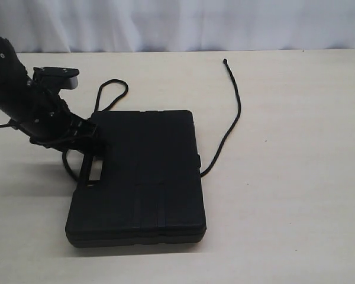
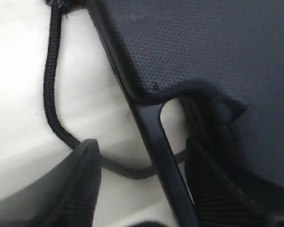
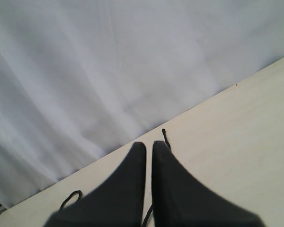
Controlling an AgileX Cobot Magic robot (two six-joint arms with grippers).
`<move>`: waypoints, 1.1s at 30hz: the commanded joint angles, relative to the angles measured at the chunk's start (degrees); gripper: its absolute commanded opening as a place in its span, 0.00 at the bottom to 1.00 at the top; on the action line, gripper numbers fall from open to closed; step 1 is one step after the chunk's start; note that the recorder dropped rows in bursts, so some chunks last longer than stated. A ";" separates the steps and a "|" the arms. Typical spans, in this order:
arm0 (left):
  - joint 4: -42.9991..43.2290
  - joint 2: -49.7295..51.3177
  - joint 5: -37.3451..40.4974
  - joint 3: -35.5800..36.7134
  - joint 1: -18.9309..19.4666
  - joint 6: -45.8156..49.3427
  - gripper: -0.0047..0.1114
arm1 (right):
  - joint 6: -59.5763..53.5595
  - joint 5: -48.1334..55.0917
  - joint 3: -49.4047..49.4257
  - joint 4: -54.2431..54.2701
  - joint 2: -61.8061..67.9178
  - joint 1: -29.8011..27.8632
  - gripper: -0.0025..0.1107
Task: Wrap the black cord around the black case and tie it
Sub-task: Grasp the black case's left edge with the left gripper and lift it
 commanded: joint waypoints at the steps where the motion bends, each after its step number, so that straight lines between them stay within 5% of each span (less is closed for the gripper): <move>1: -5.84 3.91 -0.29 0.25 -0.14 2.75 0.48 | 0.02 0.28 0.09 0.10 -0.30 -0.18 0.06; 8: -7.93 8.85 -3.03 0.25 -0.14 4.05 0.46 | 0.02 0.28 0.09 0.10 -0.30 -0.18 0.06; 15: -10.25 8.81 1.08 -2.27 -0.14 4.05 0.07 | 0.02 0.70 0.09 3.59 -0.30 -0.18 0.06; 20: -12.66 6.95 6.14 -5.54 -0.14 4.05 0.04 | -2.53 3.35 0.09 8.61 -0.30 -0.18 0.06; 25: -16.27 4.48 6.98 -7.89 -0.14 4.05 0.04 | -15.65 10.01 -6.88 16.08 -0.30 -0.18 0.06; 33: -20.48 3.42 9.00 -10.62 0.43 3.93 0.04 | -52.38 28.87 -16.26 44.79 7.47 -0.18 0.06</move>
